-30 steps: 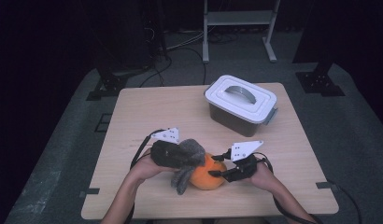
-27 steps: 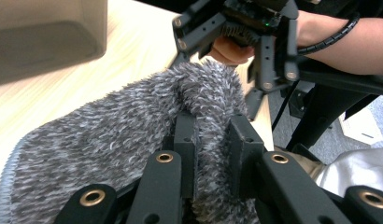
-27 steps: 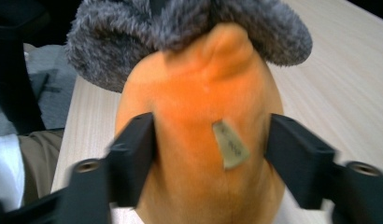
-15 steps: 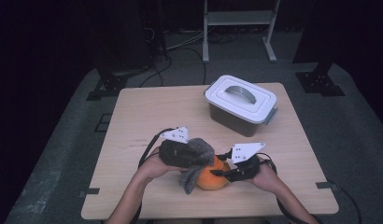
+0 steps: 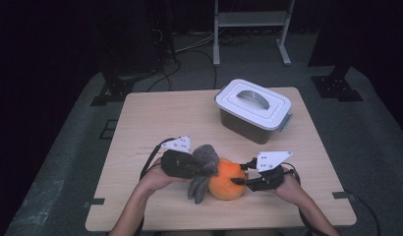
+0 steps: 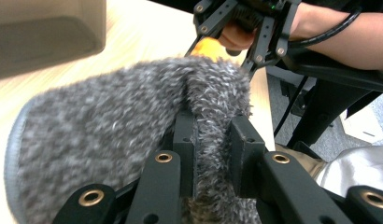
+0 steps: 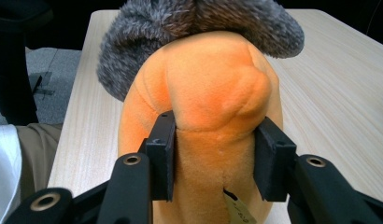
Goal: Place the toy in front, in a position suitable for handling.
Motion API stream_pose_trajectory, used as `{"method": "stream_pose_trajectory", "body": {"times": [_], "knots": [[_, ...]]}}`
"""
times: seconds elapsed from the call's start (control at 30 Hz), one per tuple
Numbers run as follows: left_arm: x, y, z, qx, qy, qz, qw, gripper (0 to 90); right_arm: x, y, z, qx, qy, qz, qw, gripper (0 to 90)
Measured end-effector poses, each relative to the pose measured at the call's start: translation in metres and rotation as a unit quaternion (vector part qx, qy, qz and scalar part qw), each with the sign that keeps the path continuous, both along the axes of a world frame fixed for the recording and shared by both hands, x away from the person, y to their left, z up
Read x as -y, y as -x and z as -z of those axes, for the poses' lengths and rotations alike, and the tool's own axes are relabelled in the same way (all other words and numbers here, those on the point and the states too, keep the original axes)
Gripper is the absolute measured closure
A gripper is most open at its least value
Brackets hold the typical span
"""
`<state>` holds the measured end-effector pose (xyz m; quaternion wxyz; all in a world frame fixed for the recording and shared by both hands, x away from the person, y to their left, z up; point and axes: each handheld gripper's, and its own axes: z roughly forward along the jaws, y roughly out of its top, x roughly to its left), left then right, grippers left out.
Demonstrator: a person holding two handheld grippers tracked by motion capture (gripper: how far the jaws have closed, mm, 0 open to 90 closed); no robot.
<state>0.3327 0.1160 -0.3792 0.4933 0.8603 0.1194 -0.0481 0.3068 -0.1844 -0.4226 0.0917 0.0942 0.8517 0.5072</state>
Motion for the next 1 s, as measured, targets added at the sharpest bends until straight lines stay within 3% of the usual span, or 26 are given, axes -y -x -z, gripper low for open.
{"method": "stream_pose_trajectory", "body": {"times": [0.17, 0.3, 0.57, 0.77, 0.83, 0.97, 1.0], "knots": [[0.021, 0.005, -0.012, 0.01, 0.011, 0.029, 0.9995, 75.2, -0.008, 0.004, -0.001, 0.017, 0.006, -0.009, 0.9998, 55.5], [0.032, 0.006, -0.014, 0.017, 0.002, 0.04, 0.999, 75.1, -0.015, 0.009, -0.003, 0.036, 0.018, -0.025, 0.9989, 55.6], [0.006, 0.0, -0.005, 0.006, -0.006, -0.004, 1.0, 74.9, -0.001, 0.003, 0.0, 0.03, 0.012, -0.017, 0.9993, 55.8], [0.011, 0.004, 0.0, 0.01, -0.004, 0.006, 0.9999, 74.9, 0.004, -0.003, 0.002, 0.005, -0.007, 0.004, 1.0, 50.4], [0.014, 0.003, 0.001, 0.008, -0.002, 0.006, 0.9999, 74.9, 0.002, -0.003, 0.001, -0.002, -0.009, 0.016, 0.9998, 44.3], [0.018, 0.002, 0.0, 0.006, -0.002, 0.007, 1.0, 75.0, -0.001, -0.003, -0.005, -0.059, -0.015, 0.03, 0.9977, 27.3], [0.019, 0.003, 0.0, 0.006, -0.001, 0.008, 1.0, 75.0, -0.003, -0.004, -0.006, -0.083, -0.018, 0.031, 0.9959, 23.2]]}}
